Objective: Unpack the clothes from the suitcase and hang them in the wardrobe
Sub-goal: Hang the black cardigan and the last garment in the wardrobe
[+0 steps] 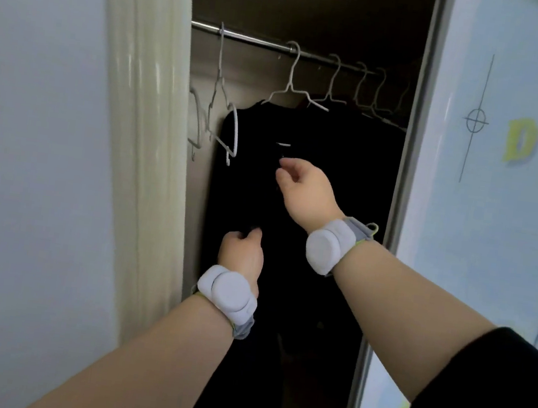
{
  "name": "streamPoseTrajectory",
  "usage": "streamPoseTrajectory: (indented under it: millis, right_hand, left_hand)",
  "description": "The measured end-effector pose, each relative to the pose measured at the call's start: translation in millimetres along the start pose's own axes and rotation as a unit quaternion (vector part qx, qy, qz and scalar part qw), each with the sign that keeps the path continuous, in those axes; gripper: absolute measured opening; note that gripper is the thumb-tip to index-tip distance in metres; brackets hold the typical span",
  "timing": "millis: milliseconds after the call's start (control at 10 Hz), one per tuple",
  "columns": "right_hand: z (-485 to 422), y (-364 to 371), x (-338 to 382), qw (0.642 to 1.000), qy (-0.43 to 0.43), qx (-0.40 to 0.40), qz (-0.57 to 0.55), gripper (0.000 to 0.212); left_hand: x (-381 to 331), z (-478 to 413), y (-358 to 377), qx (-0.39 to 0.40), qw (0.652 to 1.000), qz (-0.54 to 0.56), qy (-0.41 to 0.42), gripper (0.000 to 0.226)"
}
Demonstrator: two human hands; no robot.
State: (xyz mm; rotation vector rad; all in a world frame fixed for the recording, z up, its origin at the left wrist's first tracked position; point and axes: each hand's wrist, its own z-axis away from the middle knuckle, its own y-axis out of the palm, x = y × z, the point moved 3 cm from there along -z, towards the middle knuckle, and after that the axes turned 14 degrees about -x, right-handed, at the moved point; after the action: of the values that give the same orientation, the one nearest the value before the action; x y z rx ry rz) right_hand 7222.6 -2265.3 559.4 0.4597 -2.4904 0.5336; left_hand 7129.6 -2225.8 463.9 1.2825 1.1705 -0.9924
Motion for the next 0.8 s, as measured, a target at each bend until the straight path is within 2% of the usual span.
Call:
streamPoseTrajectory:
  millis: [200,300,400,500,600,800]
  right_hand:
    - [-45.0,22.3,34.3,0.996,0.034,0.026,-0.078,0.041]
    - [-63.1,39.0,42.5,0.986,0.103,0.072,-0.106,0.047]
    - [-79.1,54.2,54.7,0.969,0.162,0.120,-0.141,0.060]
    - [-87.7,70.2,63.3,0.943,0.209,0.161,-0.201,0.045]
    - [-86.9,82.9,67.4,0.915,0.253,0.212,-0.229,0.020]
    - [-112.4,87.3,60.6,0.958,0.200,0.079,-0.189,0.034]
  left_hand:
    - [-23.4,-9.5,-5.2,-0.019,0.999,-0.002,0.032,0.022]
    - [-33.8,-11.5,-5.6,-0.011,0.999,-0.009,0.043,0.017]
    - [-37.8,-15.2,-5.7,-0.026,0.999,-0.014,0.038,0.024]
    - [-33.1,-18.7,-6.1,-0.031,0.999,-0.015,0.037,0.032]
    - [-28.4,-14.7,-8.5,-0.020,0.999,-0.014,0.034,0.042]
    - [-27.1,-12.5,-11.4,-0.017,0.998,-0.025,0.054,0.028]
